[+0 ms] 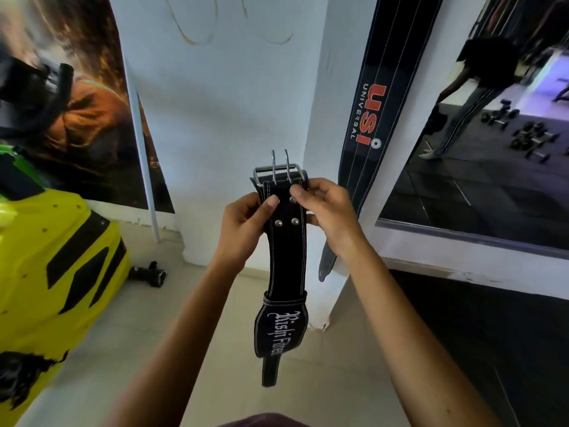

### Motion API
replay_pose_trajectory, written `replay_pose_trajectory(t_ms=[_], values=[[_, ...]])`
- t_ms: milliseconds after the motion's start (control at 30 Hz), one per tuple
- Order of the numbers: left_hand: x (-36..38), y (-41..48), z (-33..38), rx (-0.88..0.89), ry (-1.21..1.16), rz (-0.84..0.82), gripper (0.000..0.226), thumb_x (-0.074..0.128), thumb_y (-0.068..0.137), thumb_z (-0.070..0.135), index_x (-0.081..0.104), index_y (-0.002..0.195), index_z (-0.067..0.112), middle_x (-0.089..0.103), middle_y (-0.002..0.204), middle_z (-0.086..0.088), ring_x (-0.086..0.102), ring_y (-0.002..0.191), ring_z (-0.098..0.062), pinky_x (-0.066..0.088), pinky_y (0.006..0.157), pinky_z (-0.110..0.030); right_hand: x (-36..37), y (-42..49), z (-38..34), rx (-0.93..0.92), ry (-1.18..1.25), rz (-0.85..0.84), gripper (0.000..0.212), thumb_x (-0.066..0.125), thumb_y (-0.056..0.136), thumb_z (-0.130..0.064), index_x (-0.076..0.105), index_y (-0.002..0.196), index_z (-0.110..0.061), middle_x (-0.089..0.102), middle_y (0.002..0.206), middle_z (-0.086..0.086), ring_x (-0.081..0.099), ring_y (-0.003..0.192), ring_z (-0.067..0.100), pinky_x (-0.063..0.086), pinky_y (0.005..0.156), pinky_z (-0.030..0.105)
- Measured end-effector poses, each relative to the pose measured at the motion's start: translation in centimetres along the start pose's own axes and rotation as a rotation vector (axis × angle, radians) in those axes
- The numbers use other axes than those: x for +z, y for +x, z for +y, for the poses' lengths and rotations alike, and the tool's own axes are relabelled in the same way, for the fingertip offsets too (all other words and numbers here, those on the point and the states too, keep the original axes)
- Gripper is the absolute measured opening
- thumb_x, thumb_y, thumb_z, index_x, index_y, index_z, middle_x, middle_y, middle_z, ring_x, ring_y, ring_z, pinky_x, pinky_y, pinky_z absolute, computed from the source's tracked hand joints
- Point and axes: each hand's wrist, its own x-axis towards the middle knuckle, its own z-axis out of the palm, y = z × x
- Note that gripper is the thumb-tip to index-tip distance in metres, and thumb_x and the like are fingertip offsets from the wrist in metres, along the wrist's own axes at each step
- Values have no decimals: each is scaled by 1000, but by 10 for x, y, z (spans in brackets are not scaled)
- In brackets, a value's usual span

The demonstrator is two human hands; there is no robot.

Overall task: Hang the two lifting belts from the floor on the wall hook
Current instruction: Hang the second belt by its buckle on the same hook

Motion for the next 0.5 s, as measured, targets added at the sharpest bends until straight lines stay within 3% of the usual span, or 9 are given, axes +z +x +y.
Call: replay_pose_trajectory(t_ms=[100, 233, 300, 400, 500], values=[[-7, 6, 3, 17, -5, 22, 38, 60, 92, 19, 46, 66, -5, 35, 57, -5, 33, 51, -15, 27, 49, -28, 12, -23, 30, 62, -22, -123, 22, 75, 83, -10, 69, 104, -13, 74, 100, 7, 72, 92, 20, 58, 86, 35], [-13, 12, 8, 16, -47, 11, 52, 62, 88, 29, 39, 67, -12, 33, 61, -9, 32, 58, -20, 28, 54, -32, 17, -67, 91, 193, -289, -221, 21, 81, 76, -23, 66, 89, -31, 75, 96, -2, 71, 91, 16, 56, 87, 36], [-14, 12, 7, 18, -52, -29, 53, 63, 87, 30, 37, 65, -10, 30, 59, -6, 29, 56, -19, 25, 52, -30, 20, -77, 102, 184, -260, -183, 18, 79, 77, -28, 67, 89, -30, 76, 95, -1, 73, 90, 16, 57, 86, 40], [-11, 9, 5, 1, -59, -65, 57, 66, 84, 34, 35, 64, -9, 27, 60, -8, 26, 58, -21, 22, 53, -32, 25, -69, 80, 104, -127, -89, 11, 72, 87, -20, 68, 93, -28, 76, 92, -1, 73, 86, 7, 58, 78, 28], [-7, 4, 2, -19, -73, -115, 43, 64, 90, 21, 41, 63, -4, 33, 59, -8, 36, 52, -15, 30, 50, -25, 22, -45, 45, -28, 12, 96, 11, 64, 93, -24, 69, 97, -15, 75, 95, 13, 72, 91, 23, 57, 83, 38]])
